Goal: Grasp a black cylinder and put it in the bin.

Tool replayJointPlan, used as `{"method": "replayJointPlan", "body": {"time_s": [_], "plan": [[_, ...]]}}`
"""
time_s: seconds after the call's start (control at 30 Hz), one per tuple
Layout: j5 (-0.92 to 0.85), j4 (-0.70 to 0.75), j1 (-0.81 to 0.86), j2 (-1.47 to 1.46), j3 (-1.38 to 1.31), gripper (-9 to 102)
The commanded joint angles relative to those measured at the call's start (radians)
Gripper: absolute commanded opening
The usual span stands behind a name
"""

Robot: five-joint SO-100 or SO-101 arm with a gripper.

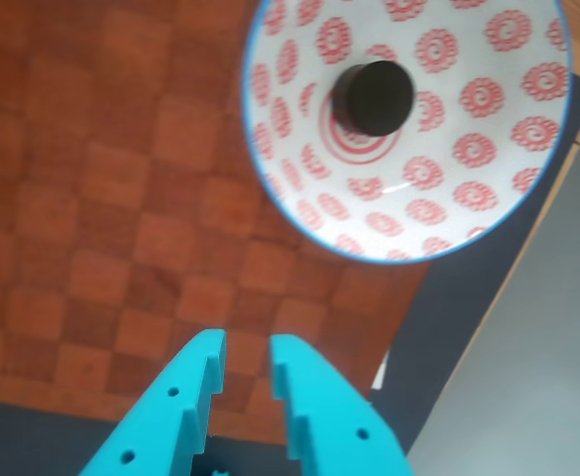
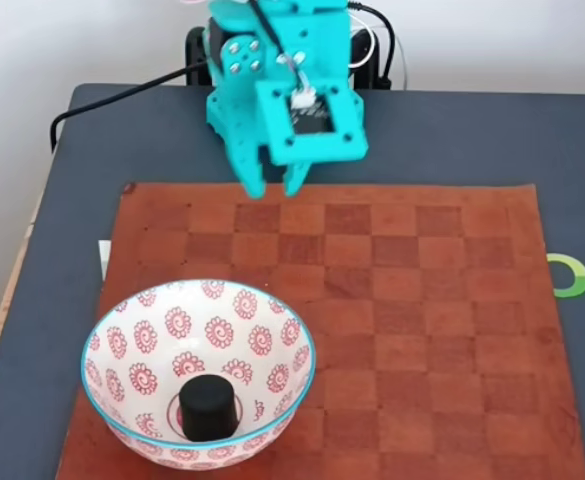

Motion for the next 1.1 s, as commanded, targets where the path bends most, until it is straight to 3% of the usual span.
{"method": "replayJointPlan", "body": {"time_s": [0.0,0.63,1.07], "plan": [[0.04,-0.002,-0.035,0.163,0.087,0],[0.471,-0.015,-0.417,0.736,0.63,0],[0.624,-0.23,-0.574,0.966,0.973,0]]}}
